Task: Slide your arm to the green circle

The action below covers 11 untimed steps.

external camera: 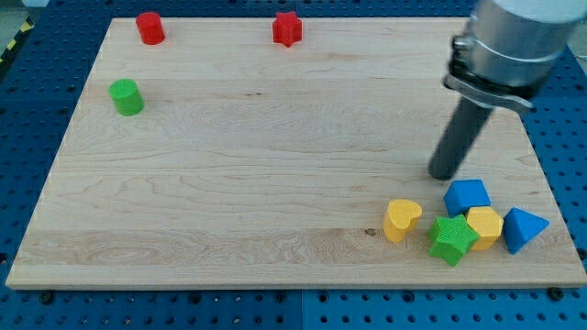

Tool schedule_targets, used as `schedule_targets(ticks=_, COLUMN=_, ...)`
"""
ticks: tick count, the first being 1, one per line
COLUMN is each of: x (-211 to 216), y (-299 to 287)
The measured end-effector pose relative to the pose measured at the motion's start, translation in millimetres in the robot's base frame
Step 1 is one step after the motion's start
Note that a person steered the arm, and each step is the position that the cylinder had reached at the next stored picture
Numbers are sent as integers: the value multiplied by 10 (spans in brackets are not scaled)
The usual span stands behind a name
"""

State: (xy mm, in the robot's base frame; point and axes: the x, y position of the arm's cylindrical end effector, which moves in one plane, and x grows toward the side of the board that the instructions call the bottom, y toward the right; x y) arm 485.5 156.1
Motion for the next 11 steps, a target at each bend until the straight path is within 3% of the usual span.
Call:
schedule_targets(ticks=4, x=-1254, y=-1579)
schedule_targets(ticks=9, x=-1633, y=-3991)
schedule_targets(ticks=11, x=-1393, y=-4166)
